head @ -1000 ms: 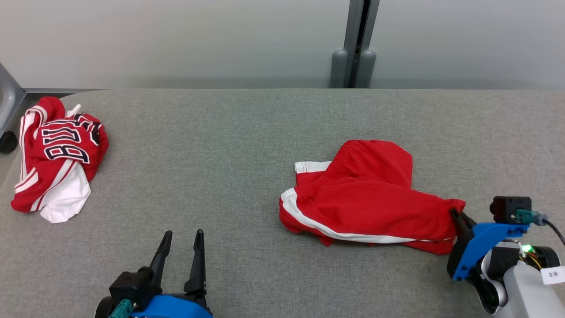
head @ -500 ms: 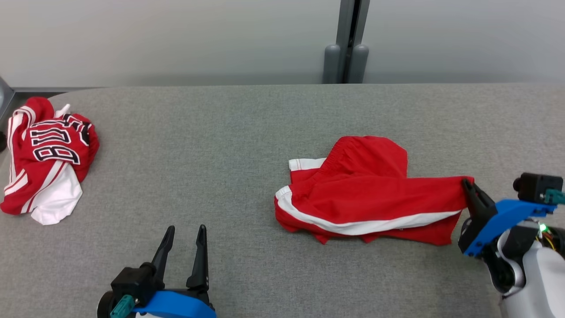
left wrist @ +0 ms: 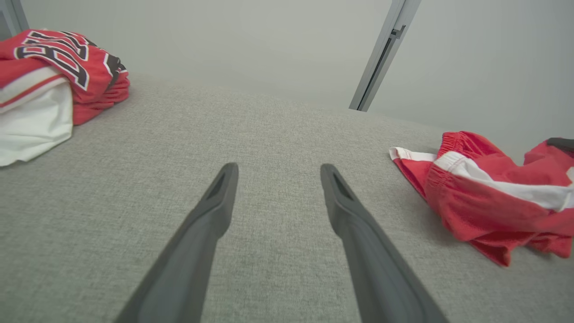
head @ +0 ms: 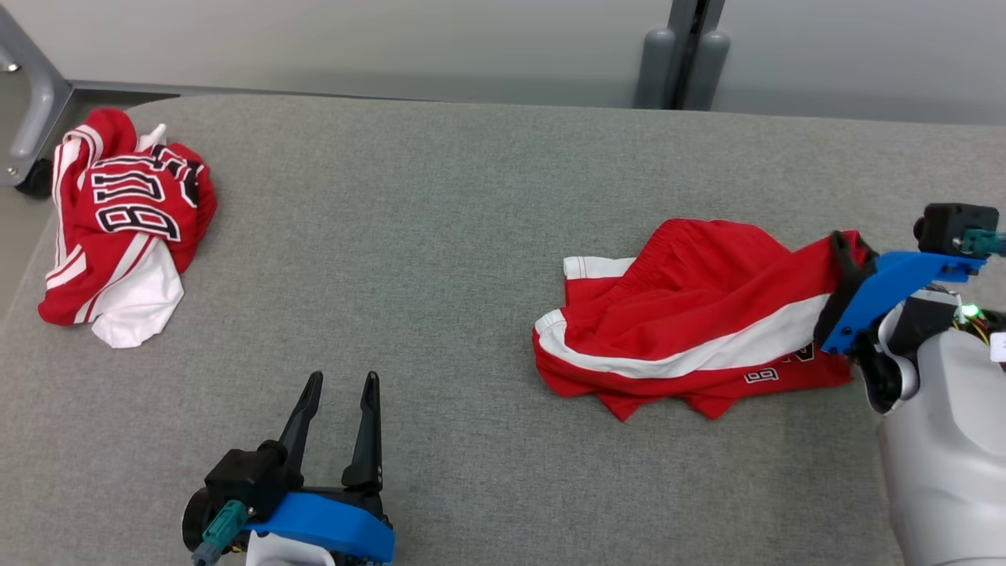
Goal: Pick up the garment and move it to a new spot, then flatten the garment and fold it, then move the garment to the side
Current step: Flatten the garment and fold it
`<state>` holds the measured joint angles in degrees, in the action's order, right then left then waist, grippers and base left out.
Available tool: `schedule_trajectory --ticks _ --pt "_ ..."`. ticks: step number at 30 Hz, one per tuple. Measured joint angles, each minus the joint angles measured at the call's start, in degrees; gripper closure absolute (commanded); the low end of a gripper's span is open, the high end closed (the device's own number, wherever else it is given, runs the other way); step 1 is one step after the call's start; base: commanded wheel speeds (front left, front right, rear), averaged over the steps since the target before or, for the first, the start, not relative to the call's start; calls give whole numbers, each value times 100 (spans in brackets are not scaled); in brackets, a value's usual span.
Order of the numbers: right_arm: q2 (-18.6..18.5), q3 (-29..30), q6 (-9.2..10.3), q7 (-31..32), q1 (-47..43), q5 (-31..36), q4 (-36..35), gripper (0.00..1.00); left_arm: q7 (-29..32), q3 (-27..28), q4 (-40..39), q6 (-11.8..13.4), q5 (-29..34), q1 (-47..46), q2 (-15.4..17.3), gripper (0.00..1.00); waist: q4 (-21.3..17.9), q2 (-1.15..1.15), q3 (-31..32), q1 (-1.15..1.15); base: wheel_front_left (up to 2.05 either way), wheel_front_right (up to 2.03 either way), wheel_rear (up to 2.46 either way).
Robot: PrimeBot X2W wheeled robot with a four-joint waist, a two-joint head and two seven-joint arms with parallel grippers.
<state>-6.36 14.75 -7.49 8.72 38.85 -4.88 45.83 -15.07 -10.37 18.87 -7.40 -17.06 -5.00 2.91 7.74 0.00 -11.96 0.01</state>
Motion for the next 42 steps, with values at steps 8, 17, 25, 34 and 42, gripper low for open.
schedule_trajectory --ticks 8,17,25,34,42 --pt "47 -149 0 -818 218 281 517 0 0 54 12 1 -27 4 1 0 -19 0 28 0 0 0 0" --pt "41 -550 0 -1659 -678 -87 60 0 0 167 -91 4 -9 125 0 0 -322 0 280 -1 0 0 0" --pt "161 -699 0 -1947 -1837 -266 -814 0 0 203 -133 4 33 255 -1 0 -575 0 522 -1 0 0 0" --pt "330 -862 0 -2145 -2659 -193 -1556 0 0 204 -114 3 58 395 -1 0 -596 0 880 -1 0 0 0" --pt "350 -1379 0 -2241 -2962 -631 -1652 0 0 179 -8 3 100 527 -1 0 -485 0 1123 -1 0 0 0"
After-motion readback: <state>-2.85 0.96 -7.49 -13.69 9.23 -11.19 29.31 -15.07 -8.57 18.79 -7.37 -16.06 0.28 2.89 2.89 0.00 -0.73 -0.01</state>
